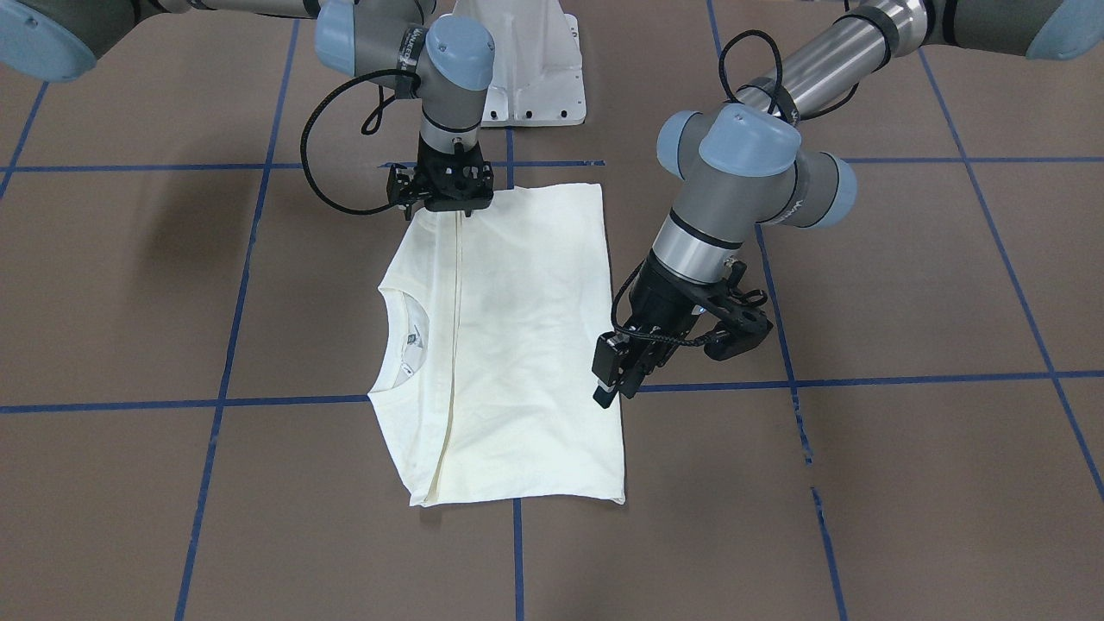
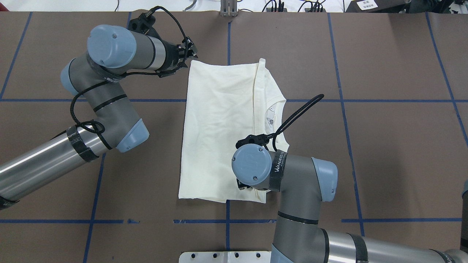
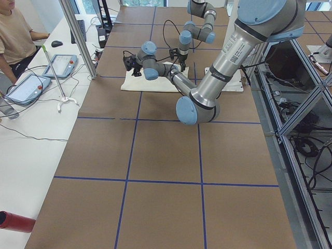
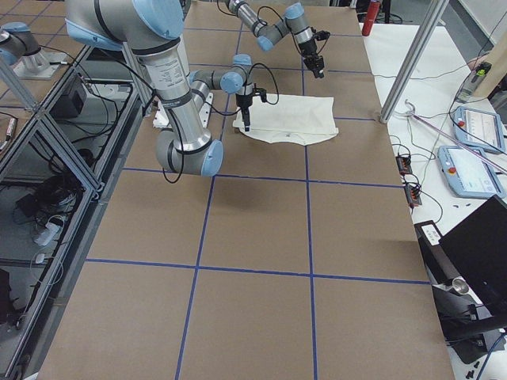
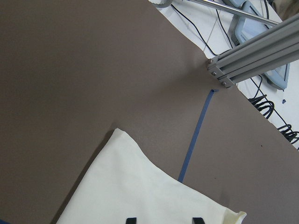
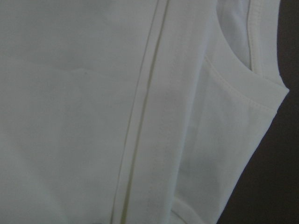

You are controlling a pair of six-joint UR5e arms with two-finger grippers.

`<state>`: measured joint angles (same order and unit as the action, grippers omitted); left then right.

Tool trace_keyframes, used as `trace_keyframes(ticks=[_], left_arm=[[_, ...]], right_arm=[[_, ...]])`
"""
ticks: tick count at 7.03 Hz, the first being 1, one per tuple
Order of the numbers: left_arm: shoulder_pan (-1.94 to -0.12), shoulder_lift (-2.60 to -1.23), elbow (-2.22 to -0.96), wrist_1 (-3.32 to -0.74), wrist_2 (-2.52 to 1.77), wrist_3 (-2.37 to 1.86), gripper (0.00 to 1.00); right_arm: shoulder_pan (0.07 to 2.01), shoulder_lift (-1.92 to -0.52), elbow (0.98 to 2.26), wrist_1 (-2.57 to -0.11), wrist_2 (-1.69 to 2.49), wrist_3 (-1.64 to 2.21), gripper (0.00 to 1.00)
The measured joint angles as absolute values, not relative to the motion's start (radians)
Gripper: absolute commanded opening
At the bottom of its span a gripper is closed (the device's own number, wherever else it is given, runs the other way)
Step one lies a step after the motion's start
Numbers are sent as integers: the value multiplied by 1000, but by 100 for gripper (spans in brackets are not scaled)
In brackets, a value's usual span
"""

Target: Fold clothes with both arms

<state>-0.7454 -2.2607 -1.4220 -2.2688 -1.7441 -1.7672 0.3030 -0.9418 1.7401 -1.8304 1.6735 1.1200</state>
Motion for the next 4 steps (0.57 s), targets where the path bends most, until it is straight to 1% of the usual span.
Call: trace_keyframes(ticks=[2,4], left_arm=[[-745,-2260,-1425,-2269,-1744,-1767,50],[-746,-2258,-1439,-2265,-1744,-1767,50]], right_arm=[[312,-978,1760,-1844,1673,1112,100],[341,-1095,1877,-1853,1672,1034,100]])
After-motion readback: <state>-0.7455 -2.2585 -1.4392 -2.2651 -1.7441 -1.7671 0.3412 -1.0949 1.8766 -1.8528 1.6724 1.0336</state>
